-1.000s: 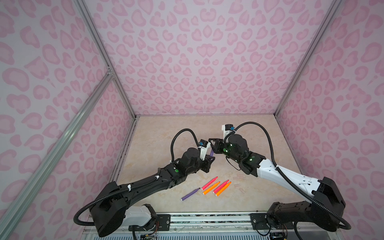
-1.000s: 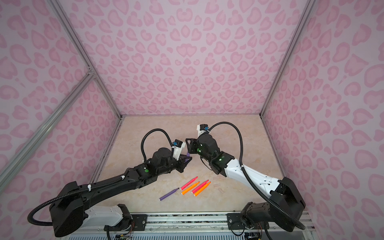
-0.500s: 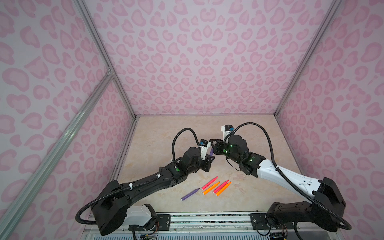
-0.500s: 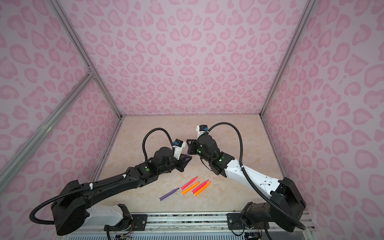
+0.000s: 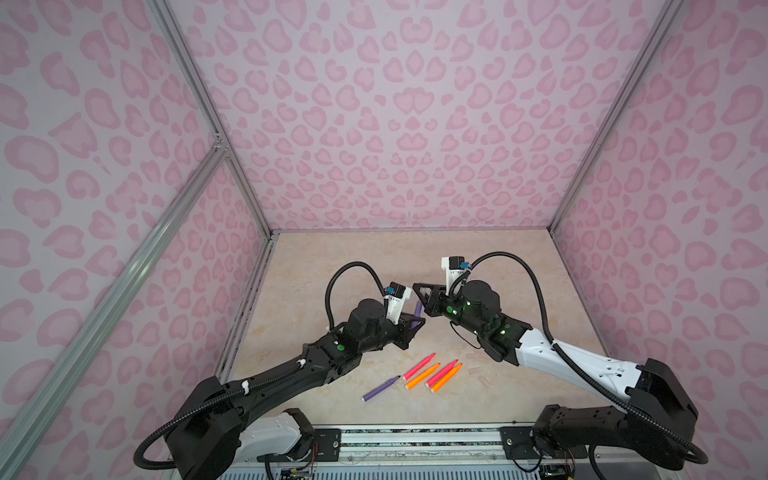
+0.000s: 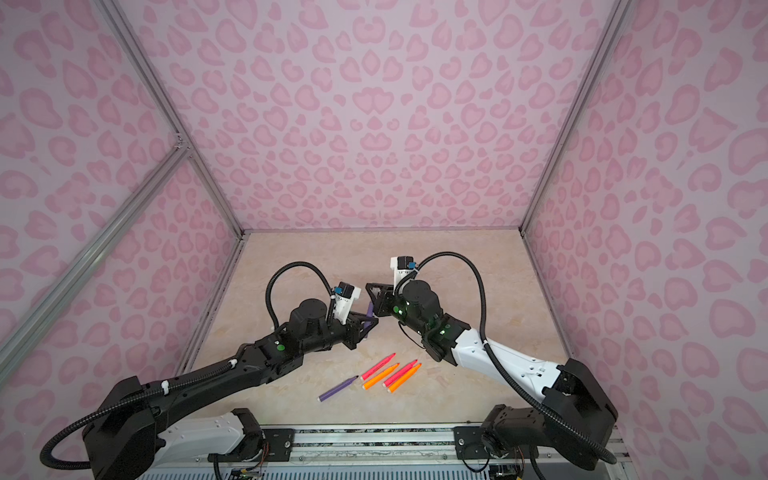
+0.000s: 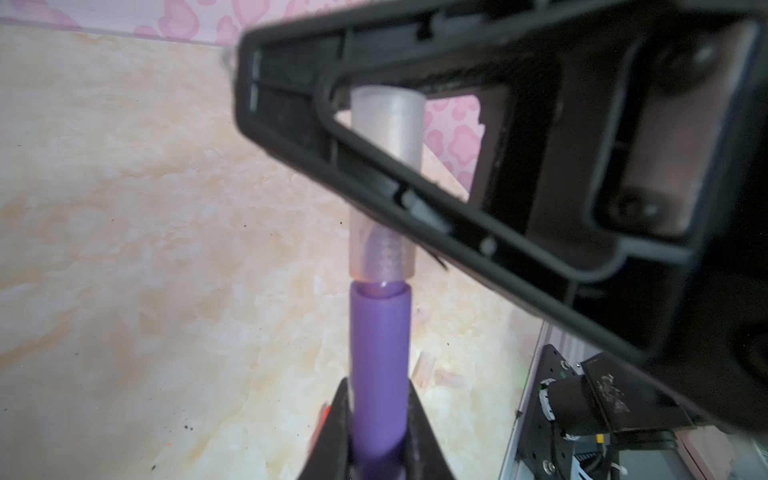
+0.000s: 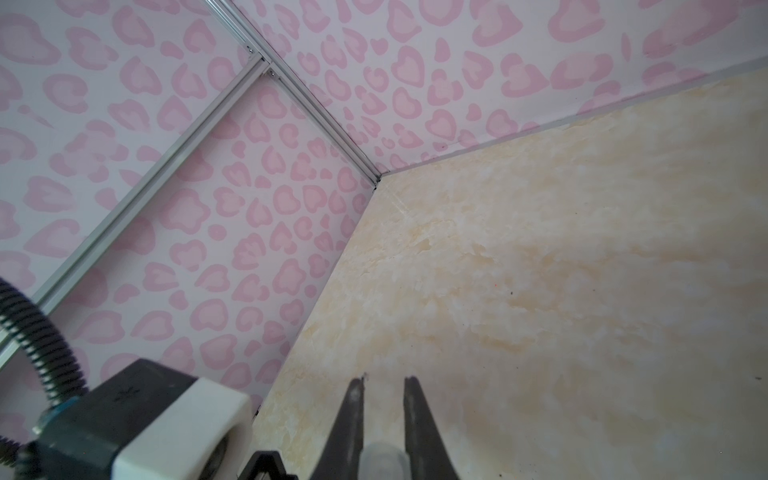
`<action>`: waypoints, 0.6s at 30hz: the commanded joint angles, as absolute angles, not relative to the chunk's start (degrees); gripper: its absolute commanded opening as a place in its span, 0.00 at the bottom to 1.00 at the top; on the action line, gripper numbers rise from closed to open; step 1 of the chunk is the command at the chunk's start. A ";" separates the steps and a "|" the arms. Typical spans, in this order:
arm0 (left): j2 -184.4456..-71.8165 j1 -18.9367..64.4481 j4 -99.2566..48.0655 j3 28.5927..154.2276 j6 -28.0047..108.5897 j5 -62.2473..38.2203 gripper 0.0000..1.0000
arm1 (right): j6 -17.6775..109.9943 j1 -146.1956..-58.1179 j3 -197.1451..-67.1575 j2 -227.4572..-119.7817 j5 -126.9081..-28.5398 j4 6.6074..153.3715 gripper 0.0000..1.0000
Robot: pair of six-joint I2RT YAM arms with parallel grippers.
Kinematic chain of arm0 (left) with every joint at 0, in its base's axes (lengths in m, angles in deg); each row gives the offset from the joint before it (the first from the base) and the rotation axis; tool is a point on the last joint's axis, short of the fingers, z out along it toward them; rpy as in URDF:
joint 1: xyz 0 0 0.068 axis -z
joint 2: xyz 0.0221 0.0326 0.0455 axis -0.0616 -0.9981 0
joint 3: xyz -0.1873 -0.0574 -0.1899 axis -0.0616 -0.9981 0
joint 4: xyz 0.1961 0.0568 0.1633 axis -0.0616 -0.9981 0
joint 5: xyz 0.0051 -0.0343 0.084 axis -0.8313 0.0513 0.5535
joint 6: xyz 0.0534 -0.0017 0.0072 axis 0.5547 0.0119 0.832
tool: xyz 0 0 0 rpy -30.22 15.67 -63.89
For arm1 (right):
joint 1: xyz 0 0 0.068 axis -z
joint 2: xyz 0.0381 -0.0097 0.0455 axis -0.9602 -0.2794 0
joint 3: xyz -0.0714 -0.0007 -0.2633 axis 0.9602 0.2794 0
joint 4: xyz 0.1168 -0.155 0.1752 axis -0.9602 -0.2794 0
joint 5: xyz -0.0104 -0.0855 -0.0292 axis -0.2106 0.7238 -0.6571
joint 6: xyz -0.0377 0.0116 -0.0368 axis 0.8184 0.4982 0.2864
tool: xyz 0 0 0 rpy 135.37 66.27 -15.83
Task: Insert the pens into the pen caps
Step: 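Press the cap down onto the purple marker with the right gripper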
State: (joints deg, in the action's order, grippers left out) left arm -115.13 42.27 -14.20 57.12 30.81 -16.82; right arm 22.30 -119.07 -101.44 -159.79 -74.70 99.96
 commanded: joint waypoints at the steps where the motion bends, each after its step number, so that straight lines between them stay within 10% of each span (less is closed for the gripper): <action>1: -114.13 41.56 -6.26 56.37 28.51 -17.58 0.04 | 21.32 -118.97 -99.55 -158.60 -77.89 104.42 0.16; 18: -111.25 41.64 -3.49 54.64 29.37 -20.66 0.04 | 20.62 -118.00 -96.76 -155.75 -82.47 108.84 0.35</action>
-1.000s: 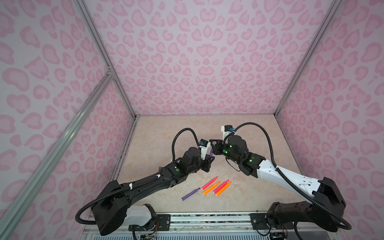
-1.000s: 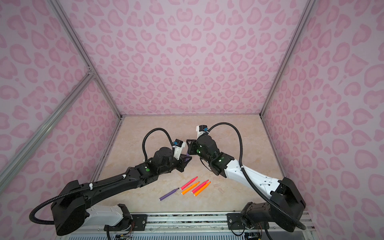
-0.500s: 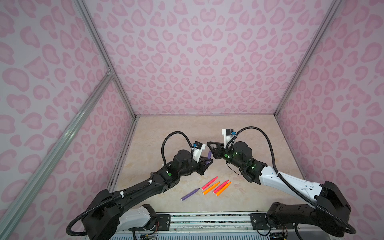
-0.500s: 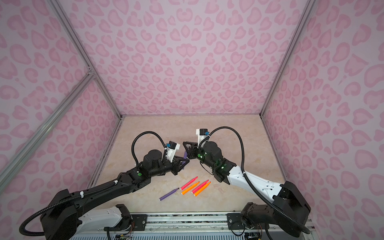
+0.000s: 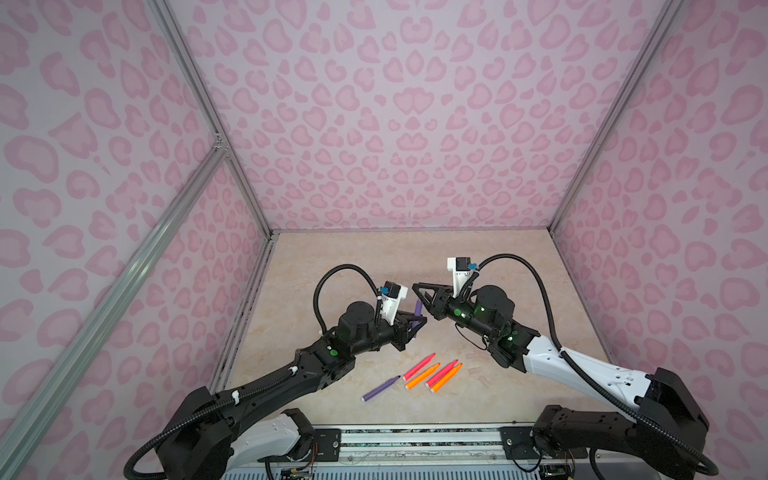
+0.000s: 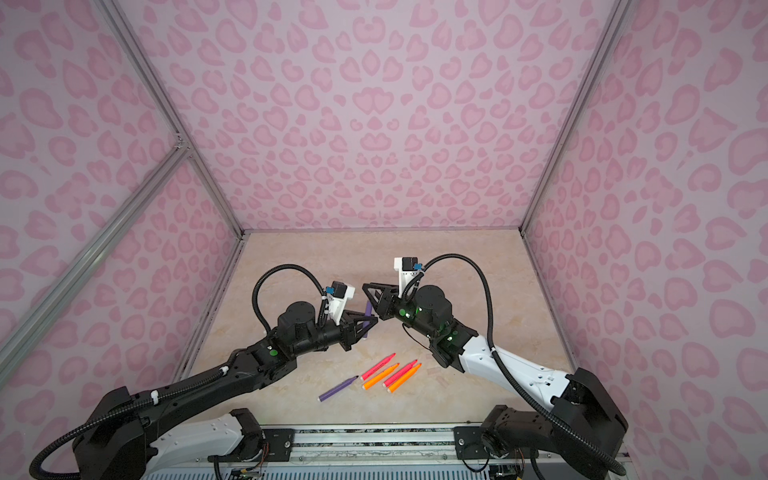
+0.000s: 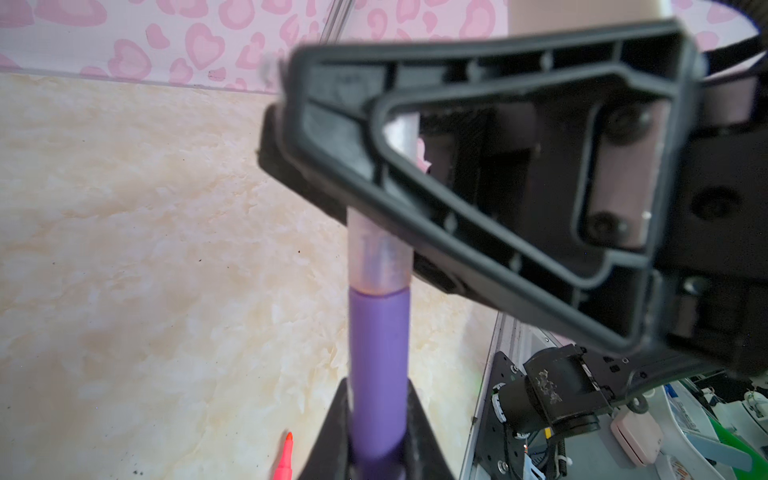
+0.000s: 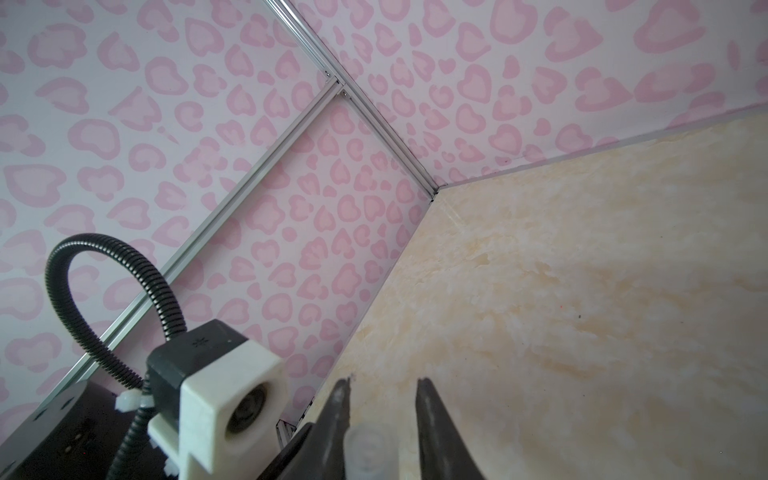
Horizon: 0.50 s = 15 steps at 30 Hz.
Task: Insert the pens into the pen caps
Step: 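Press the cap down onto the purple marker with the right gripper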
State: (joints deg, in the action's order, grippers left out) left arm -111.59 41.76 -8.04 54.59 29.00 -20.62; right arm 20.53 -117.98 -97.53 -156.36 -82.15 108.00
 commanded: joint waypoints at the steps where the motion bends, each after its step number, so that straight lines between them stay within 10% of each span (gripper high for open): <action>1: -111.27 41.60 -3.60 54.65 29.54 -20.66 0.04 | 20.70 -118.04 -96.60 -155.41 -82.22 108.85 0.38; 8: -114.10 43.58 -7.71 57.11 32.55 -16.27 0.04 | 22.32 -117.74 -97.54 -154.22 -79.06 104.72 0.67; 15: -117.94 47.37 -12.67 60.91 35.65 -10.10 0.04 | 21.93 -115.36 -99.28 -155.03 -79.51 101.04 0.67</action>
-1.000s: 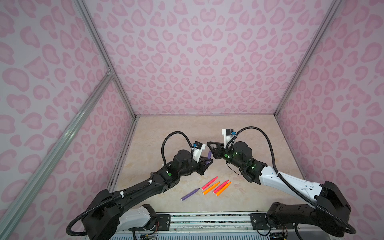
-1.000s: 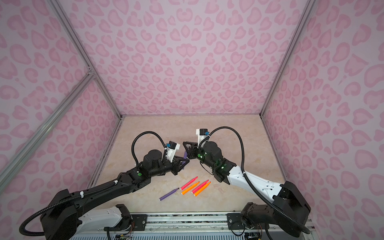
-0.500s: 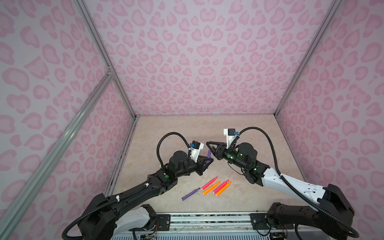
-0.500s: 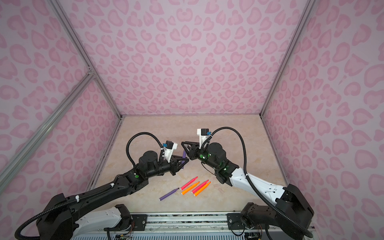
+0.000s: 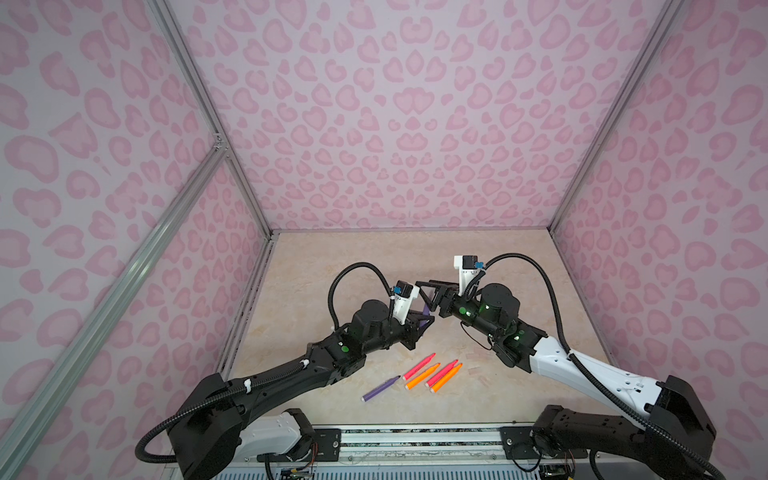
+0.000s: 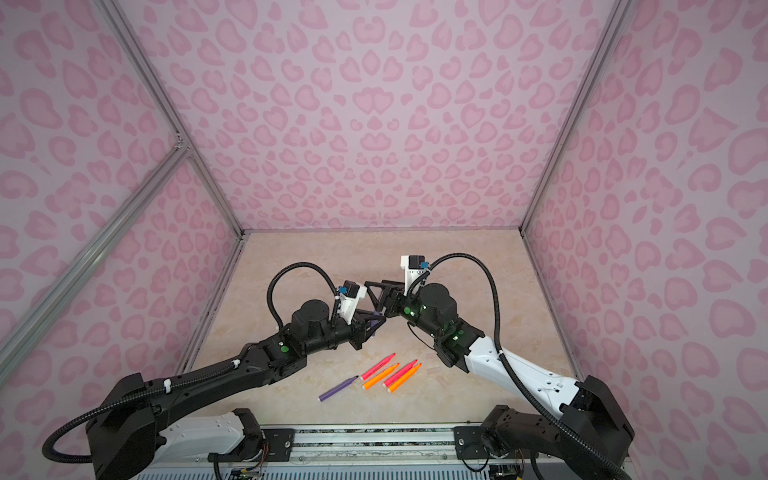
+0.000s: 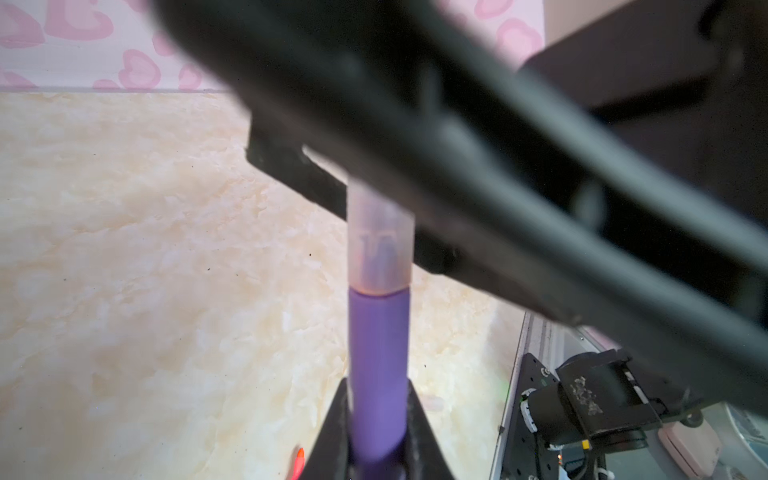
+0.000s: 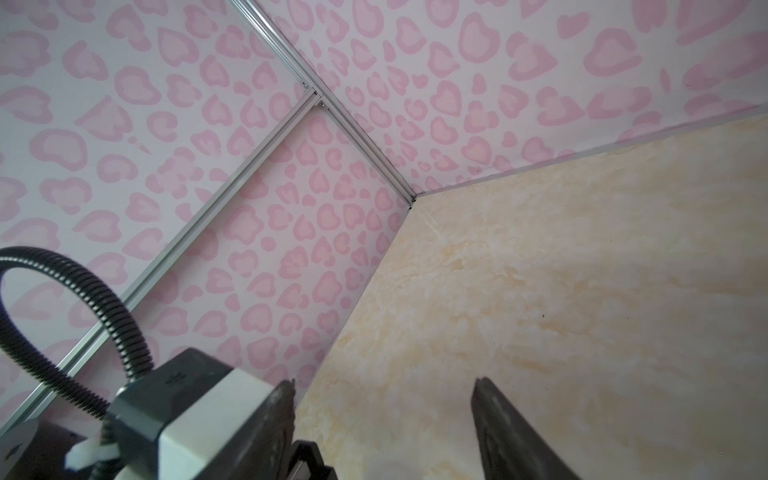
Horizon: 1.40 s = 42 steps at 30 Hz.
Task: Insert the pens into the pen caps
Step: 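Press the cap down onto the purple marker with the right gripper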
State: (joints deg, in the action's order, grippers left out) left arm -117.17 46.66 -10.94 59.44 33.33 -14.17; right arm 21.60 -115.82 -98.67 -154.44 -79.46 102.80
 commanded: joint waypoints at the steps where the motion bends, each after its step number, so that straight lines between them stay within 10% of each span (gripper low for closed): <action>1: -118.30 47.53 -13.35 61.27 35.88 -9.21 0.04 | 22.09 -115.26 -99.52 -155.21 -79.61 100.71 0.66; 22: -120.15 48.59 -17.47 63.32 37.20 -1.68 0.04 | 21.58 -114.61 -101.65 -158.03 -80.69 98.79 0.37; 35: -117.93 47.83 -17.65 62.53 35.08 0.12 0.04 | 21.75 -114.95 -102.38 -159.20 -81.08 98.48 0.00; 42: -112.89 43.45 -17.46 59.85 32.58 -0.58 0.04 | 22.25 -117.81 -103.10 -160.88 -80.21 99.22 0.00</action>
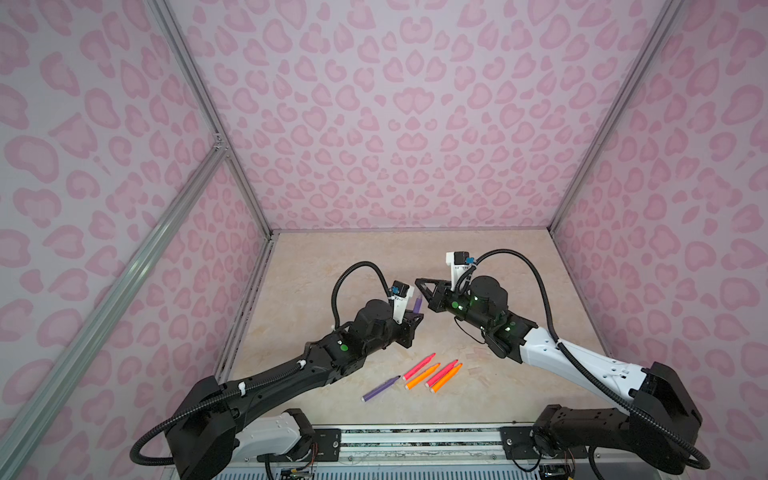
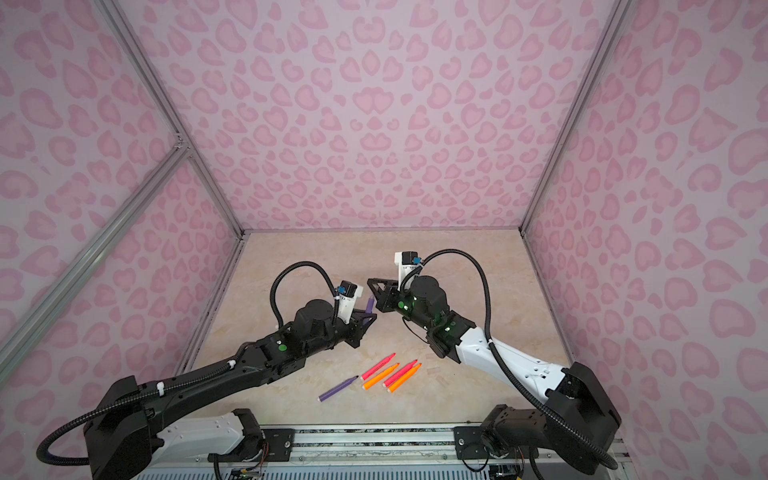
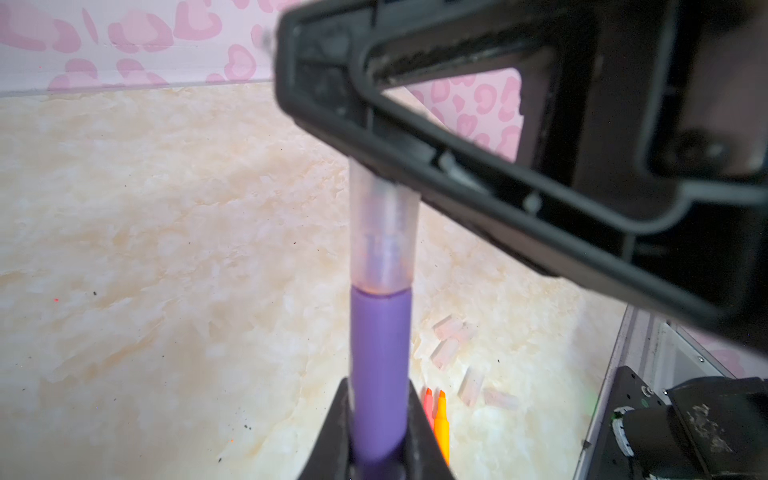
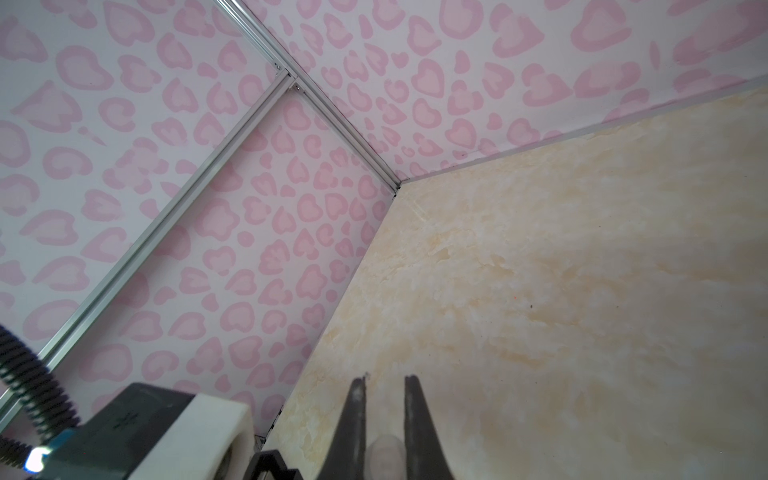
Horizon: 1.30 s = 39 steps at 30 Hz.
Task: Insert the pens into the pen caps
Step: 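Press the cap down onto the purple marker with the right gripper, then open the right gripper and withdraw it while the left arm pulls back the capped marker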
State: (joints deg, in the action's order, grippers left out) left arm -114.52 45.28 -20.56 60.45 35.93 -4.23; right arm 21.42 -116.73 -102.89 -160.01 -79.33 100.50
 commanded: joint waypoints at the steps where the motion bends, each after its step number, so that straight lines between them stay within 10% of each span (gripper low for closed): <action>1: -112.15 42.86 -17.51 59.57 32.46 -0.98 0.04 | 22.50 -118.42 -103.47 -161.38 -80.14 99.35 0.00; 39: -98.88 30.09 -28.97 61.76 33.46 6.19 0.04 | 17.72 -132.51 -103.69 -166.71 -73.70 101.74 0.00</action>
